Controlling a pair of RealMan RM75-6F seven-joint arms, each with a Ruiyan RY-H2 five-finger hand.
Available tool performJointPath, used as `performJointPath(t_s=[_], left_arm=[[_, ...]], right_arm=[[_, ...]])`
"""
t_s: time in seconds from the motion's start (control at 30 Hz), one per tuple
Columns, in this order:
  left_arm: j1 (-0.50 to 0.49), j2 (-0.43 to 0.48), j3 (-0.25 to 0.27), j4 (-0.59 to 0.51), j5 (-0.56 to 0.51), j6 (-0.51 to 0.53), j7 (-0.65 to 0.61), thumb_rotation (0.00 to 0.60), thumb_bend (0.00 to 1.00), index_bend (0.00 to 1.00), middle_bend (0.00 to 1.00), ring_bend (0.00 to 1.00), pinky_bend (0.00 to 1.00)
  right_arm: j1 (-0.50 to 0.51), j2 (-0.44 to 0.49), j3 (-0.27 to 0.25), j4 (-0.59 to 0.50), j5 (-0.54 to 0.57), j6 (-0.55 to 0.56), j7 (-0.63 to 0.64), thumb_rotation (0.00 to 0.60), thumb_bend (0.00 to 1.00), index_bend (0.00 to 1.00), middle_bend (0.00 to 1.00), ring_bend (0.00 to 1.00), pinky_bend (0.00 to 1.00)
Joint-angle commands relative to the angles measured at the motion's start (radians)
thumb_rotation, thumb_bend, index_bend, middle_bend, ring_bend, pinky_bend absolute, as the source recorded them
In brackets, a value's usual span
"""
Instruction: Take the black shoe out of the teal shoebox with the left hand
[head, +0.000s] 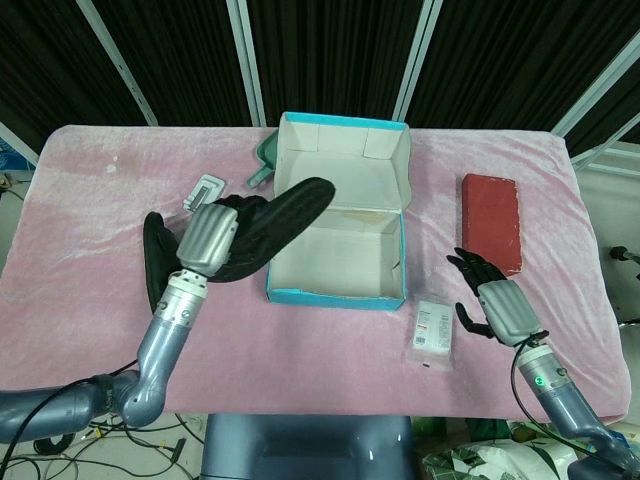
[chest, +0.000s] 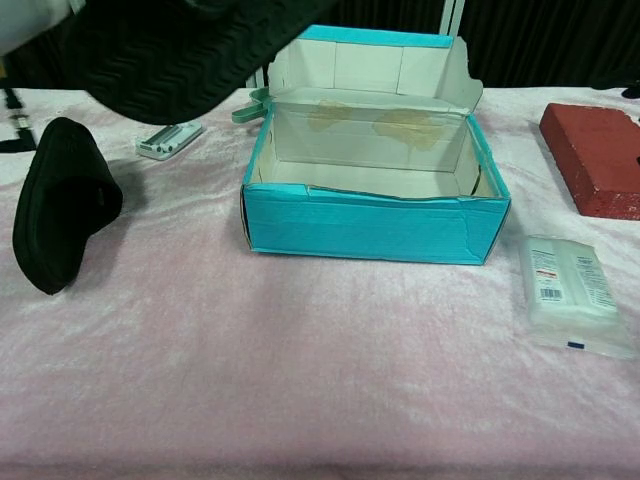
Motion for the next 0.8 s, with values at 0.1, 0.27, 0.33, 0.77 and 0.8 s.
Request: performJointPath(t_s=[0.1,0.27,0.33,0.77,0.8], left_arm=[[0.119,0.074,0.081,-0.042,-0.032,0.063,0.001,0.600,0.36,0.35,0.48,0.39,0.50],[0.164,0.055,0.115,0.042,-0.065,0.040,-0.039,0.600,0.36,0.36,0.48,0.39,0.50],[0.171,0.031,0.121,0.093,-0.080,0.023,-0.048,0.600,0.36,0.36,0.49,0.39,0.50],[0.149,-0.153,0.116,0.379,-0.103,-0.080,-0.066,0.600,0.02,0.14,0.31,0.24,0.43],[0.148,-0.160,0.117,0.384,-0.103,-0.092,-0.067,0.600,0.00,0.08,0.23,0.17,0.37]], right_arm=[[-0.029,0.017,-0.016,0.016,-0.004,0.032,0.031,0.600,0.49,0.00,0.00,0.00,0.14],[-0.054,0.020,-0.032,0.029,-0.012,0.058,0.041,0.600,0.49,0.00,0.00,0.00,0.14],[-0.067,0.019,-0.037,0.032,-0.014,0.076,0.046,0.600,0.49,0.00,0.00,0.00,0.14],[-0.165,0.027,-0.075,0.057,-0.021,0.183,0.052,0.600,0.49,0.00,0.00,0.00,0.14],[-0.172,0.027,-0.077,0.061,-0.023,0.192,0.055,0.600,0.49,0.00,0.00,0.00,0.14]])
